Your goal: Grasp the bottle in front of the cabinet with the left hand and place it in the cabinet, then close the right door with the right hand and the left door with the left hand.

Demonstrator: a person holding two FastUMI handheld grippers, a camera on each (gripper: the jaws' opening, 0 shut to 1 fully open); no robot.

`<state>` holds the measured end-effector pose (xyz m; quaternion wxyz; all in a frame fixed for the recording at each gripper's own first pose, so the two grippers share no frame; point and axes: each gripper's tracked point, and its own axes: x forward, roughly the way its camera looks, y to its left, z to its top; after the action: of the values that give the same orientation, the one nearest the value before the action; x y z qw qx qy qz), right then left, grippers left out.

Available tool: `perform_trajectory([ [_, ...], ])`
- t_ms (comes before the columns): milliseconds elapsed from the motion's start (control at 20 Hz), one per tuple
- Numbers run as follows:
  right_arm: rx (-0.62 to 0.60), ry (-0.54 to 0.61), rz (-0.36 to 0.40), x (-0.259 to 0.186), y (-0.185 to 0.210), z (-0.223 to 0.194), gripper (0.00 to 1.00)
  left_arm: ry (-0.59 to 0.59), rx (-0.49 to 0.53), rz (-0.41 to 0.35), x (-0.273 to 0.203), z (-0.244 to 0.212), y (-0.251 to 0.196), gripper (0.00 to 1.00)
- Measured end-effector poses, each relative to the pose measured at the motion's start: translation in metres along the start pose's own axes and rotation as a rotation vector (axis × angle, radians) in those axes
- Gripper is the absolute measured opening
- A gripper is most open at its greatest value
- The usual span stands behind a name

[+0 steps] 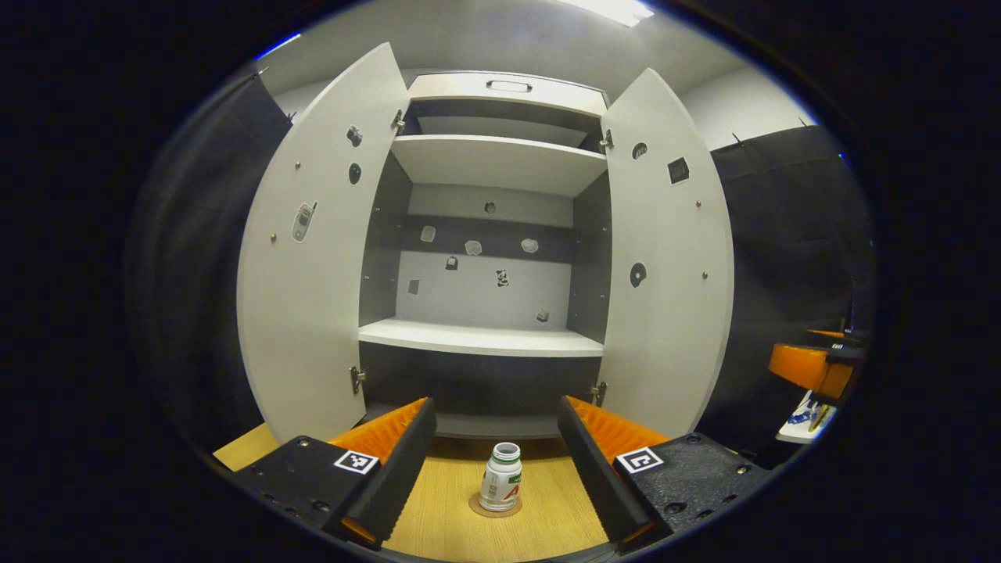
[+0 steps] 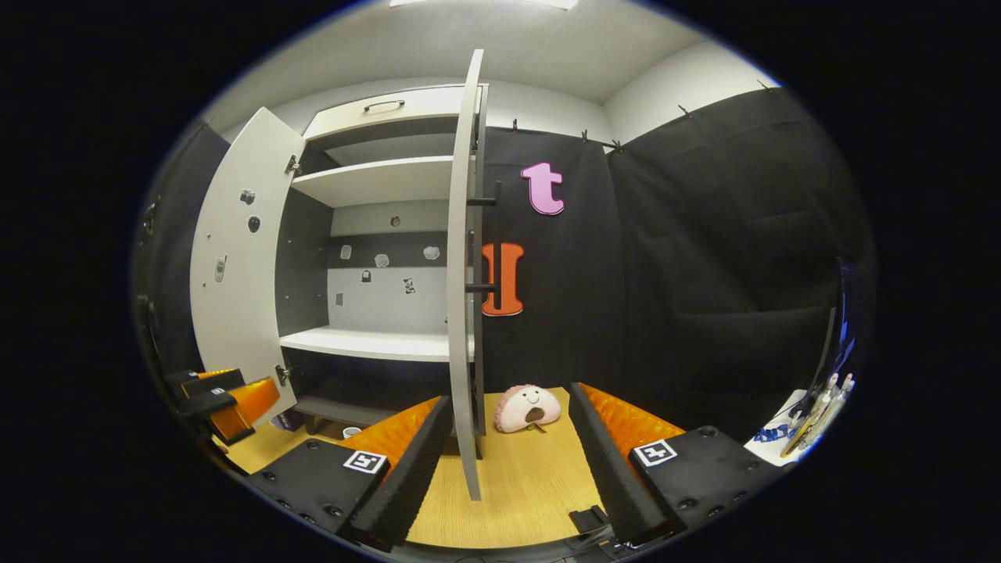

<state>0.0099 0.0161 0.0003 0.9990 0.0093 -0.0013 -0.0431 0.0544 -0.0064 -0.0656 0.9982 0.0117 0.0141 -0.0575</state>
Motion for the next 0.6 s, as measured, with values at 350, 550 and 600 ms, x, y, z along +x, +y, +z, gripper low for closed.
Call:
perform_trajectory([
  [350,-0.011,0.004,-0.065,-0.015,-0.021,0.002,0.98,0.062,0.003,-0.055,0.035,-0.073,-0.015,0.95],
  [550,-0.039,0.006,-0.118,-0.028,-0.041,0.005,0.98,0.089,0.015,-0.054,0.059,-0.109,-0.013,0.95],
  [600,-0.046,0.007,-0.132,-0.029,-0.046,0.006,0.98,0.089,0.025,-0.055,0.063,-0.117,-0.013,0.96],
])
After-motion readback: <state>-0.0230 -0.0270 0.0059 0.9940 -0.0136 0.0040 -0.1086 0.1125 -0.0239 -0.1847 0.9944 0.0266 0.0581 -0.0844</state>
